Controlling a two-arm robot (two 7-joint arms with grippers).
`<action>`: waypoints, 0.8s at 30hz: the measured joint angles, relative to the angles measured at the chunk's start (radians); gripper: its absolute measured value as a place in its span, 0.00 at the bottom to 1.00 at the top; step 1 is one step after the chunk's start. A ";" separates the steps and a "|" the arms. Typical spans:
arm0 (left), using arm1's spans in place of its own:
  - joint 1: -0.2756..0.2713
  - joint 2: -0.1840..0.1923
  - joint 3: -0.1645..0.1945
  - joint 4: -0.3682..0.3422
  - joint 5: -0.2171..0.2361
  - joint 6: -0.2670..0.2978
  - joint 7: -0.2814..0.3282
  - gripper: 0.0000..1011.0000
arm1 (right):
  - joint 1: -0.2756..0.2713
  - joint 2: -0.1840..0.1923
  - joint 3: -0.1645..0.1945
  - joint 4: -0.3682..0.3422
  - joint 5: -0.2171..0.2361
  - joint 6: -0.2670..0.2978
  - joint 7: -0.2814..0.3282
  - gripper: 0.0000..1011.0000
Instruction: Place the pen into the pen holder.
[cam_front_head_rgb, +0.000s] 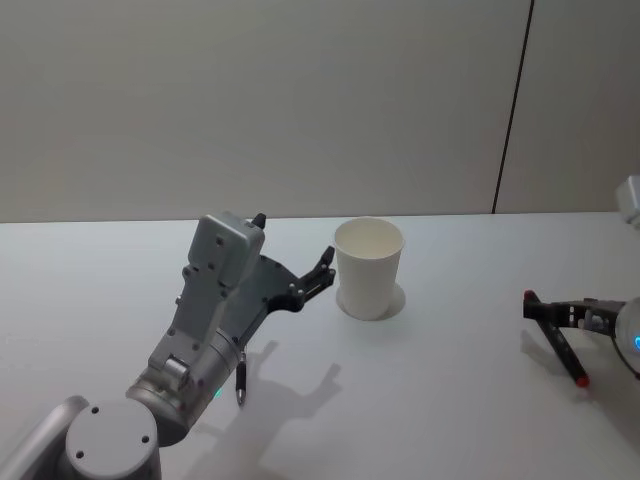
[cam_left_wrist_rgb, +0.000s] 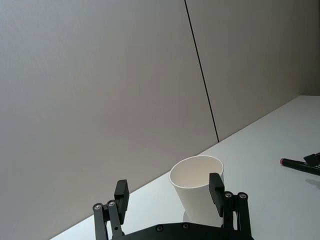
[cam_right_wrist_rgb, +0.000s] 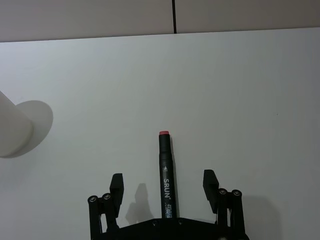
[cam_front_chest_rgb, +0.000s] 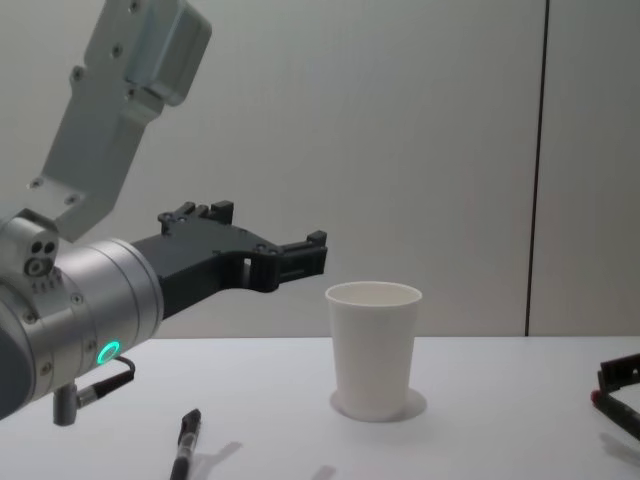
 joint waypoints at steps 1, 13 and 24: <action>0.000 0.000 0.000 0.000 0.000 0.000 0.000 0.99 | 0.003 -0.001 0.000 0.007 -0.001 0.000 0.002 0.99; 0.000 0.000 0.000 0.000 0.000 0.000 0.000 0.99 | 0.024 -0.009 -0.001 0.062 -0.009 -0.001 0.024 0.99; 0.000 0.000 0.000 0.000 0.000 0.000 0.000 0.99 | 0.047 -0.015 -0.008 0.108 -0.026 0.003 0.062 0.99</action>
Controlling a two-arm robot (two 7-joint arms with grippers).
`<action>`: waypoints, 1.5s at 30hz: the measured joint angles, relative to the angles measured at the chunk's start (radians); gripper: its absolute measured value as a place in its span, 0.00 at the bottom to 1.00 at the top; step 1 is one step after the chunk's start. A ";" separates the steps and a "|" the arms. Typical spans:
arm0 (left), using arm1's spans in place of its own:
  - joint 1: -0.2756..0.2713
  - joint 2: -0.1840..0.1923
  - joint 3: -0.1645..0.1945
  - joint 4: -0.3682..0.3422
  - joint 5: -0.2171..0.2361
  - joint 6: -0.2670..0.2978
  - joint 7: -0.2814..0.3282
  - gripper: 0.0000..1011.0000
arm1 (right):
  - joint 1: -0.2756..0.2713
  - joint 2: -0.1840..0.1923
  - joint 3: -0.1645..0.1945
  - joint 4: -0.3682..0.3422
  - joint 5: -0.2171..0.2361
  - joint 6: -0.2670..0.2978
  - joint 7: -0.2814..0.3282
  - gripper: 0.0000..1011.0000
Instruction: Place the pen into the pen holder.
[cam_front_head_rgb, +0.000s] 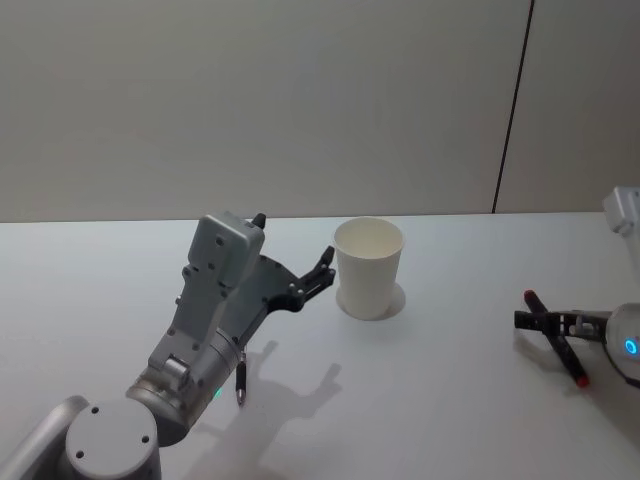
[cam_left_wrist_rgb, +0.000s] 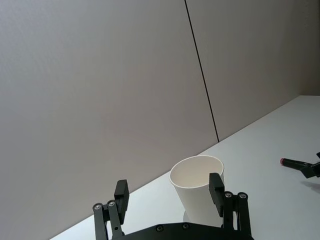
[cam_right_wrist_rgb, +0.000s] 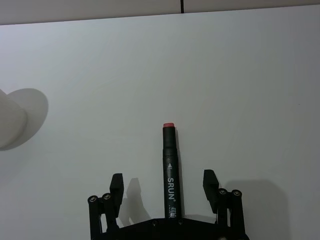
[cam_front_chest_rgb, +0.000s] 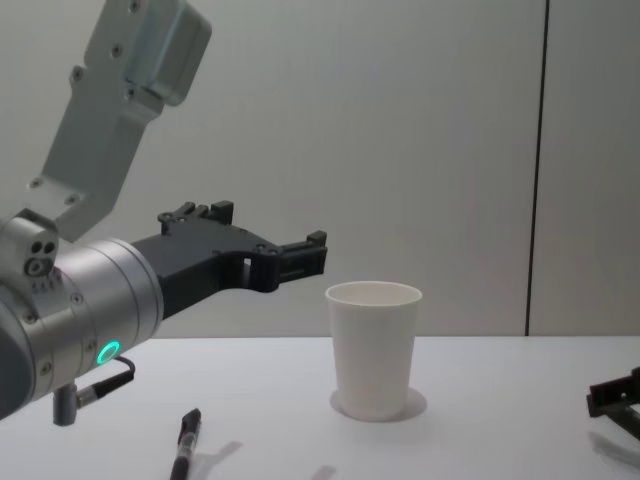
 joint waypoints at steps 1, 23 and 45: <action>0.000 0.000 0.000 0.000 0.000 0.000 0.000 0.99 | 0.002 -0.001 -0.001 0.004 -0.002 0.001 0.003 0.99; 0.000 0.000 0.000 0.000 0.000 0.000 0.000 0.99 | 0.039 -0.008 -0.017 0.054 -0.056 0.018 0.073 0.96; 0.000 0.000 0.000 0.000 0.000 0.000 0.000 0.99 | 0.039 -0.008 -0.017 0.057 -0.060 0.017 0.094 0.31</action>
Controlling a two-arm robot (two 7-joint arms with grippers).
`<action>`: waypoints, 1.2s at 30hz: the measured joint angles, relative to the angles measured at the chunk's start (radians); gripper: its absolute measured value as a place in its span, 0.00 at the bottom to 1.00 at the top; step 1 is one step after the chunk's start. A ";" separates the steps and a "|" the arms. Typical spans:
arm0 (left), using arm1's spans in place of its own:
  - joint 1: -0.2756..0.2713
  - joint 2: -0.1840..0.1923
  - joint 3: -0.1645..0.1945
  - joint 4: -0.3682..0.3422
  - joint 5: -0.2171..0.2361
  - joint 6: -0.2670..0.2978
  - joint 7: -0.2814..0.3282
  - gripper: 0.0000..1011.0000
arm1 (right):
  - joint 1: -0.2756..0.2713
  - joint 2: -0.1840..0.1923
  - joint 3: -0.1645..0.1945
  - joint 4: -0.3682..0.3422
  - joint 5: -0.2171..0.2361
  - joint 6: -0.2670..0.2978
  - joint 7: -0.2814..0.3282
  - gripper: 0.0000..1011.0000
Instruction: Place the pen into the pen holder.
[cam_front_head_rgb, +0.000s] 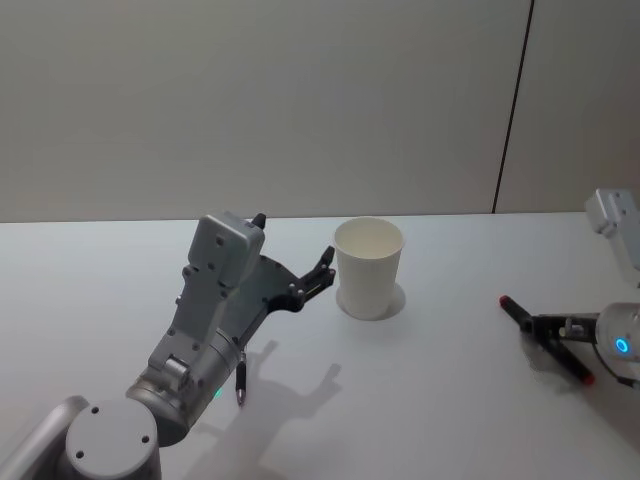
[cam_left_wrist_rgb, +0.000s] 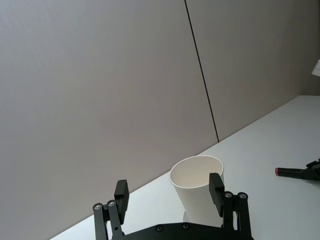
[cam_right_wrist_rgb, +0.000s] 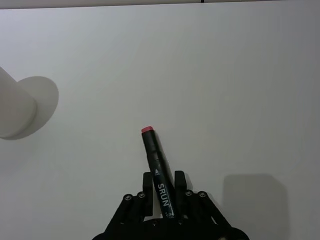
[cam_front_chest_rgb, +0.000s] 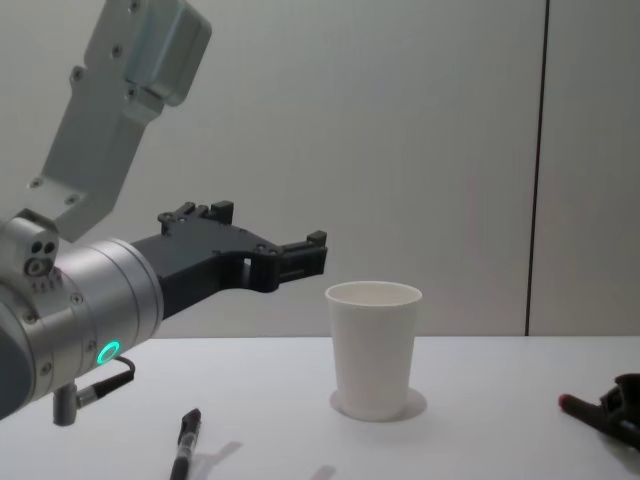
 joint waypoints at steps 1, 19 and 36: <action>0.000 0.000 0.000 0.000 0.000 0.000 0.000 0.99 | 0.000 0.000 0.000 -0.001 0.000 0.000 0.000 0.30; 0.000 0.000 0.000 0.000 0.000 0.000 0.000 0.99 | -0.028 0.008 0.009 -0.047 0.002 -0.030 -0.011 0.16; 0.000 0.000 0.000 0.000 0.000 0.000 0.000 0.99 | -0.092 0.033 0.018 -0.152 -0.028 -0.167 -0.014 0.16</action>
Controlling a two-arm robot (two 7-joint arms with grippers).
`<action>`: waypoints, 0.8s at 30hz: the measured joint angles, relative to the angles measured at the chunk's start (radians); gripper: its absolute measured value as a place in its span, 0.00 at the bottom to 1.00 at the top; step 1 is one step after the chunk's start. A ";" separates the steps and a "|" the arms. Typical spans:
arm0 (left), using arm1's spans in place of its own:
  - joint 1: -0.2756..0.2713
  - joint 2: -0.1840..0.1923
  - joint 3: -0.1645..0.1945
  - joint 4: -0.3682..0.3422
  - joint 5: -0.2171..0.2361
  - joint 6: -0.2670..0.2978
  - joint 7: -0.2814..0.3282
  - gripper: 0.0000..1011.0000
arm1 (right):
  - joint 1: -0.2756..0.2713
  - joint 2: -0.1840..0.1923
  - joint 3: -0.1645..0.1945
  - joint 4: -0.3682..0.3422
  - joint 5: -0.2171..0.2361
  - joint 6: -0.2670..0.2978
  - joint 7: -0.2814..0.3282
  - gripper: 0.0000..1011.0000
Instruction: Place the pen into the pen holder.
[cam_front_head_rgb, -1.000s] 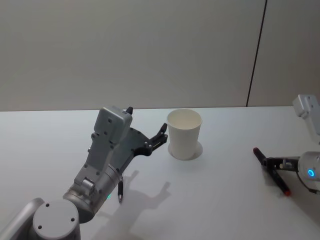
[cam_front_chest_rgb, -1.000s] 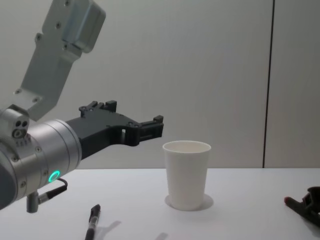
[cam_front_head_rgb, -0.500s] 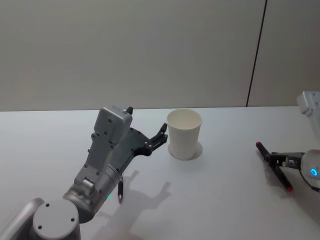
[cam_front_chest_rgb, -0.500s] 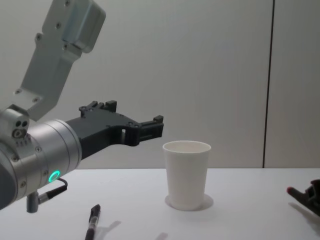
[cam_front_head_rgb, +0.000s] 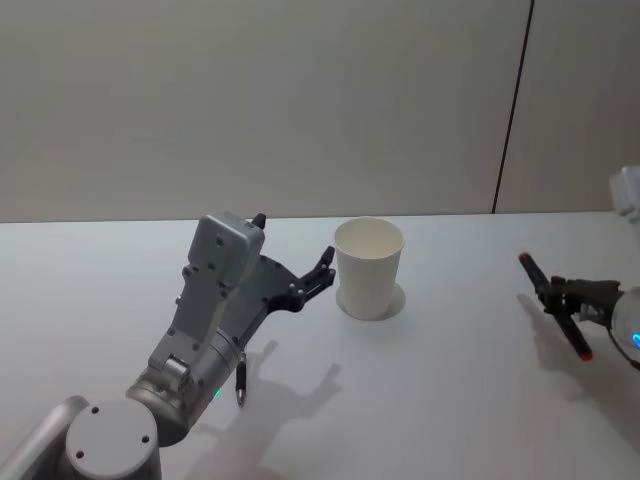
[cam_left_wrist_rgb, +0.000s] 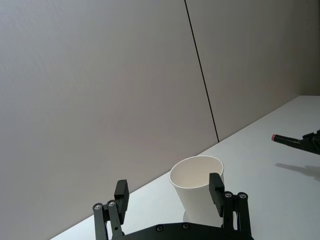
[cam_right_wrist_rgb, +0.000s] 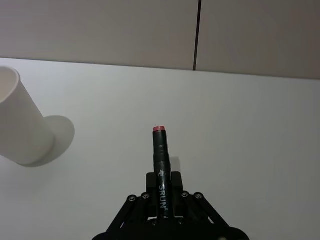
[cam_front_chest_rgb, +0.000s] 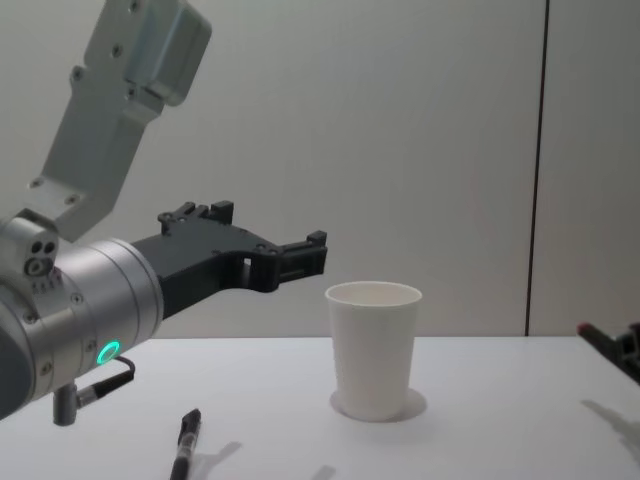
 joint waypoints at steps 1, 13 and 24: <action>0.000 0.000 0.000 0.000 0.000 0.000 0.000 0.99 | -0.003 0.001 0.000 -0.005 -0.002 -0.011 0.002 0.16; 0.000 0.000 0.000 0.000 0.000 0.000 0.000 0.99 | -0.048 0.019 -0.002 -0.066 -0.047 -0.178 0.033 0.16; 0.000 0.000 0.000 0.000 0.000 0.000 0.000 0.99 | -0.066 0.025 -0.012 -0.084 -0.103 -0.356 0.076 0.16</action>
